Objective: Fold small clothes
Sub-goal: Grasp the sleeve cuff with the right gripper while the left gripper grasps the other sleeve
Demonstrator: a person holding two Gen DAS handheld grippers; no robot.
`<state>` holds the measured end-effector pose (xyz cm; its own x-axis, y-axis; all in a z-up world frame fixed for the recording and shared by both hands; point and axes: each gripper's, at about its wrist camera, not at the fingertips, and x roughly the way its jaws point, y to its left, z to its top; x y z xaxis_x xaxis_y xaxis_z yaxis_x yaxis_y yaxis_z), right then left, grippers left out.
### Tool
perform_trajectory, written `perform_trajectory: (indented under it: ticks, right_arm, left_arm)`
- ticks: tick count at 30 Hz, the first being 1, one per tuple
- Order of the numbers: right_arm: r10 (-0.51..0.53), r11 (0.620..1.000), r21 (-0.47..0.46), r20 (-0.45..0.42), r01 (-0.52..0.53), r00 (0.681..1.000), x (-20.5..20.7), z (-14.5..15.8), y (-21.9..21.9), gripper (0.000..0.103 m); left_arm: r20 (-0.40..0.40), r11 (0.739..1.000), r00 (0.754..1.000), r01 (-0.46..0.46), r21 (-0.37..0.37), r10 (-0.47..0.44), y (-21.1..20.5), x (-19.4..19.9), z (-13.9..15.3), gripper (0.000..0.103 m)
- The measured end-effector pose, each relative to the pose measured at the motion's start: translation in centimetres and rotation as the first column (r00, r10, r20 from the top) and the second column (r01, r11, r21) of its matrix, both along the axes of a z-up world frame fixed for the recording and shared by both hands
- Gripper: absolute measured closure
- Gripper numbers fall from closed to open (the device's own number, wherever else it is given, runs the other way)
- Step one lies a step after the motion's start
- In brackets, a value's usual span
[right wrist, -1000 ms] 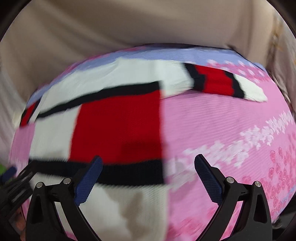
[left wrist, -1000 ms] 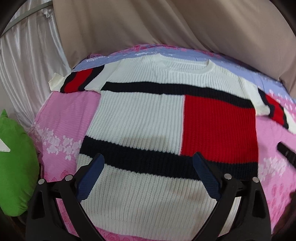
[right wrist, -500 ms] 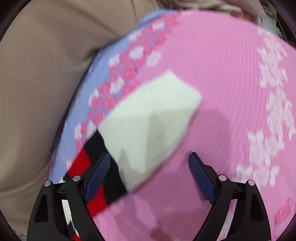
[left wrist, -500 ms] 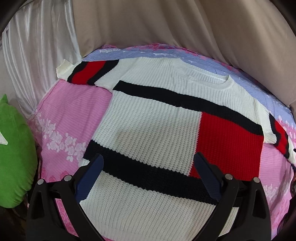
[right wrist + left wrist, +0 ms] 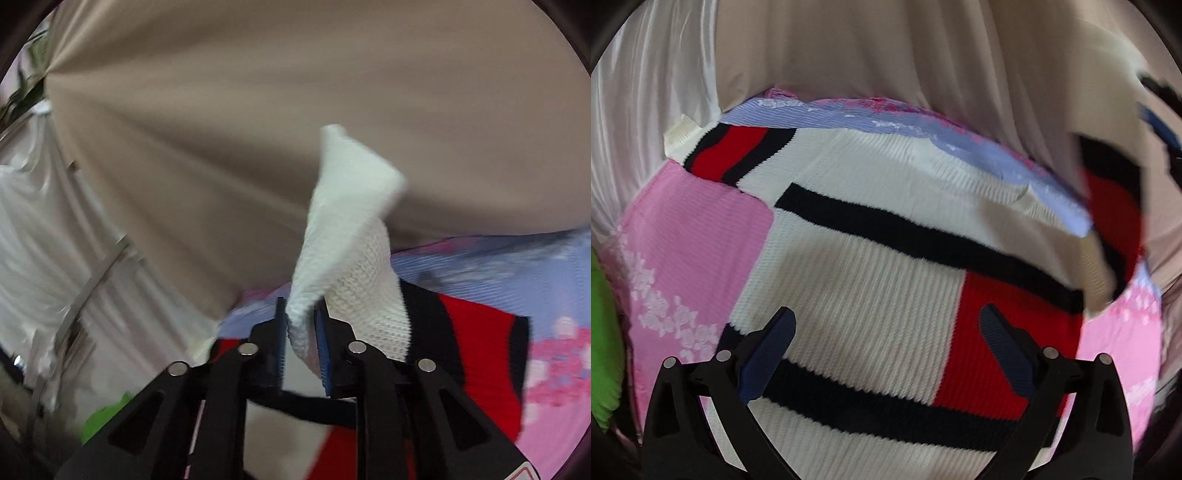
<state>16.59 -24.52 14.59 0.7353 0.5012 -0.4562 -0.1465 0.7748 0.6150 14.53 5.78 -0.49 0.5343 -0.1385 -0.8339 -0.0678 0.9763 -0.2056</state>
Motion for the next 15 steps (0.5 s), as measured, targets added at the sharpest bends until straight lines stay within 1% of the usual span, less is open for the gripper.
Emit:
perform_trajectory:
  ticks: [1,2,3,4,5,6,8,10,11,13,15]
  right_arm:
    - [0.029,0.998,-0.056,0.006,-0.028,1.000,0.8,-0.1,2.5,0.052]
    - [0.029,0.988,-0.150,0.015,-0.026,0.999,0.8,-0.2,4.9,0.049]
    - [0.023,0.977,-0.214,0.020,-0.018,1.000,0.4,-0.4,6.1,0.049]
    - [0.011,0.967,-0.254,0.017,-0.007,1.000,-0.3,-0.8,6.4,0.044]
    - [-0.031,0.956,-0.292,-0.006,0.028,1.000,-1.1,-1.7,5.6,0.038]
    - [-0.062,0.950,-0.307,-0.024,0.052,0.998,-2.4,-2.0,4.9,0.037]
    - [-0.160,0.924,-0.367,-0.111,0.109,0.981,-4.4,-4.7,1.9,0.035]
    - [-0.272,0.881,-0.450,-0.224,0.148,0.936,-6.6,-7.9,-0.9,0.033]
    - [-0.329,0.863,-0.480,-0.290,0.161,0.899,-8.0,-9.9,-2.8,0.033]
    - [-0.372,0.854,-0.493,-0.359,0.165,0.856,-9.9,-12.5,-4.5,0.033]
    - [-0.376,0.850,-0.509,-0.407,0.136,0.832,-10.3,-14.7,-5.3,0.033]
  left_arm:
    - [0.003,0.999,1.000,-0.008,-0.031,0.008,0.5,0.4,0.0,0.005]
    - [0.005,0.998,1.000,-0.015,-0.068,0.015,1.1,1.0,0.0,0.005]
    - [0.002,0.996,1.000,-0.026,-0.090,0.026,1.7,1.6,-0.2,0.005]
    - [-0.002,0.994,0.999,-0.037,-0.107,0.037,2.3,2.2,-0.4,0.005]
    - [-0.015,0.990,0.999,-0.051,-0.132,0.049,3.0,3.1,-1.0,0.005]
    - [-0.039,0.985,0.997,-0.073,-0.158,0.067,3.8,4.1,-1.7,0.005]
    - [-0.085,0.970,0.991,-0.116,-0.214,0.100,5.0,6.0,-3.2,0.005]
    - [-0.121,0.952,0.984,-0.160,-0.260,0.132,5.7,8.0,-4.5,0.005]
    - [-0.134,0.946,0.981,-0.175,-0.274,0.143,5.9,9.3,-5.2,0.005]
    - [-0.141,0.942,0.978,-0.190,-0.276,0.156,5.8,11.6,-6.2,0.005]
    - [-0.172,0.949,0.972,-0.201,-0.244,0.162,5.3,14.4,-7.8,0.005]
